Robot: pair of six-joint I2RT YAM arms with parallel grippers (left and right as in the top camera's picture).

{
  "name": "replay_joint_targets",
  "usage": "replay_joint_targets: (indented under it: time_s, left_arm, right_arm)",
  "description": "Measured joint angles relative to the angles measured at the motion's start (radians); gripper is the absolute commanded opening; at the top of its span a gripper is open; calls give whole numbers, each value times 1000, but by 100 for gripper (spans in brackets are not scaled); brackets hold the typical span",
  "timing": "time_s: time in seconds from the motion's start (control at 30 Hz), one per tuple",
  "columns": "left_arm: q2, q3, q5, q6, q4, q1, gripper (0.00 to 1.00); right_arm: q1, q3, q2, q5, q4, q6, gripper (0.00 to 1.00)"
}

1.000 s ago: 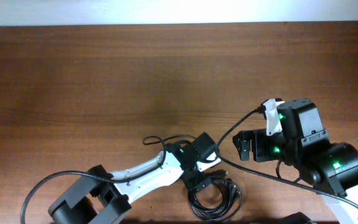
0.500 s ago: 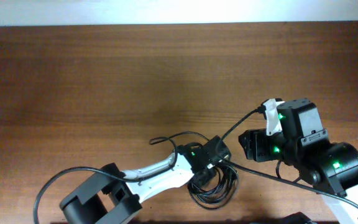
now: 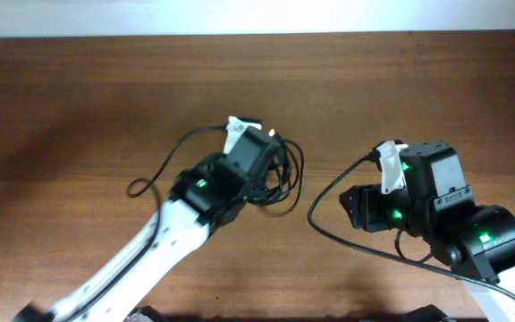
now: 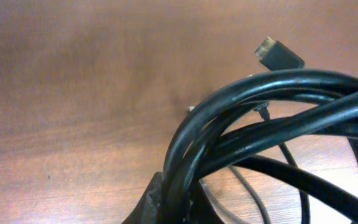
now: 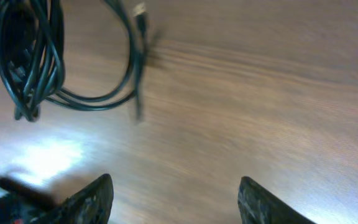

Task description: Untangle cables

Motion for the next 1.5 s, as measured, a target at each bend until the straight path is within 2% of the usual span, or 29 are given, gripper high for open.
replay_joint_targets:
  time_s: [0.07, 0.2, 0.3, 0.67, 0.73, 0.87, 1.0, 1.13, 1.2, 1.37, 1.47, 1.5]
  left_arm:
    - [-90, 0, 27, -8, 38, 0, 0]
    - [-237, 0, 134, -15, 57, 0, 0]
    - [-265, 0, 180, -15, 57, -1, 0]
    - [-266, 0, 416, -15, 95, 0, 0]
    - [-266, 0, 448, -15, 93, 0, 0]
    - [-266, 0, 531, -19, 82, 0, 0]
    - [-271, 0, 585, -22, 77, 0, 0]
    - [-328, 0, 631, 16, 72, -8, 0]
    - [-357, 0, 608, 35, 43, -12, 0]
    - [-391, 0, 498, 42, -5, -19, 0]
    - [-449, 0, 367, 43, -6, -5, 0]
    - [-459, 0, 335, 43, -6, -6, 0]
  right_arm:
    - [0, 0, 0, -90, 40, -34, 63]
    - [0, 0, 0, -393, 152, -164, 68]
    - [0, 0, -1, -553, 213, -213, 68]
    - [0, 0, 45, -636, 268, -229, 67]
    - [0, 0, 60, -612, 269, -207, 67]
    - [0, 0, 71, -434, 257, -120, 67]
    - [0, 2, 71, -186, 143, -16, 66]
    - [2, 2, 71, -102, 64, 9, 66]
    - [10, 3, 71, -104, 52, 17, 61]
    - [15, 4, 42, -113, 7, 36, 61]
    - [3, 5, -5, -47, -51, 35, 62]
    - [3, 5, -27, -39, -51, 35, 66]
